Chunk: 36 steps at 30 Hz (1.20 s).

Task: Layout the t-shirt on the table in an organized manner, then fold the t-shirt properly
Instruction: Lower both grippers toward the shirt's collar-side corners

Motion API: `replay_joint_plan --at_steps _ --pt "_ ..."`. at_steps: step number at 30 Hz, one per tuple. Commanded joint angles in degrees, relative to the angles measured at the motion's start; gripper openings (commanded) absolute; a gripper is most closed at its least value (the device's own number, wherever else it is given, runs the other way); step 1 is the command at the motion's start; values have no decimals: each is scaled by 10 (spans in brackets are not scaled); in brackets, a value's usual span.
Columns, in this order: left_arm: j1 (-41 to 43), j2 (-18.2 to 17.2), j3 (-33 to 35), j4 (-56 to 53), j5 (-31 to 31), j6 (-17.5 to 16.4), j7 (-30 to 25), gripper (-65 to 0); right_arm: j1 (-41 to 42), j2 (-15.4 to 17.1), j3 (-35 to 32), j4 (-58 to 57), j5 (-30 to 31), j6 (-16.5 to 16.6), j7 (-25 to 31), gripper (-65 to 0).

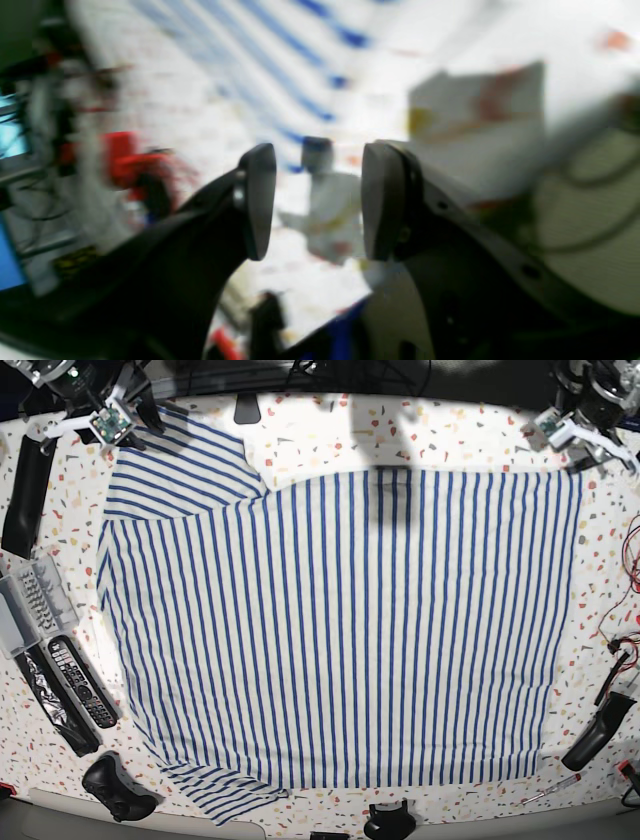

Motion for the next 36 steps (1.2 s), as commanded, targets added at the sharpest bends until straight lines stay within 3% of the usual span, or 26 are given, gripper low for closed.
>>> replay_joint_plan --at_steps 1,5,18,22,27,31,34,36 --pt "-13 -10 9 -1 17 27 5 -399 -5 5 3 9 2 0 11 -486" --pt "-56 -10 67 -28 62 65 42 -399 -5 5 3 9 2 0 5 -486" --pt "-126 -10 99 -96 52 60 17 -399 -5 5 3 9 2 0 -6 -486" --pt "-126 -10 99 -97 28 -22 17 -401 -5 5 3 9 2 0 -5 -485" --pt "-140 -9 99 -106 27 -49 4 -422 -5 5 3 9 2 0 -5 -486" --pt "-156 -8 99 -110 27 -106 -2 -503 -5 5 3 9 2 1 -6 -485" --pt "-156 -8 99 -110 26 -127 -14 -645 -5 5 3 9 -7 2 -5 -485" --pt "-156 -8 99 -110 15 -127 -16 -650 -5 5 3 9 -38 2 -5 -485"
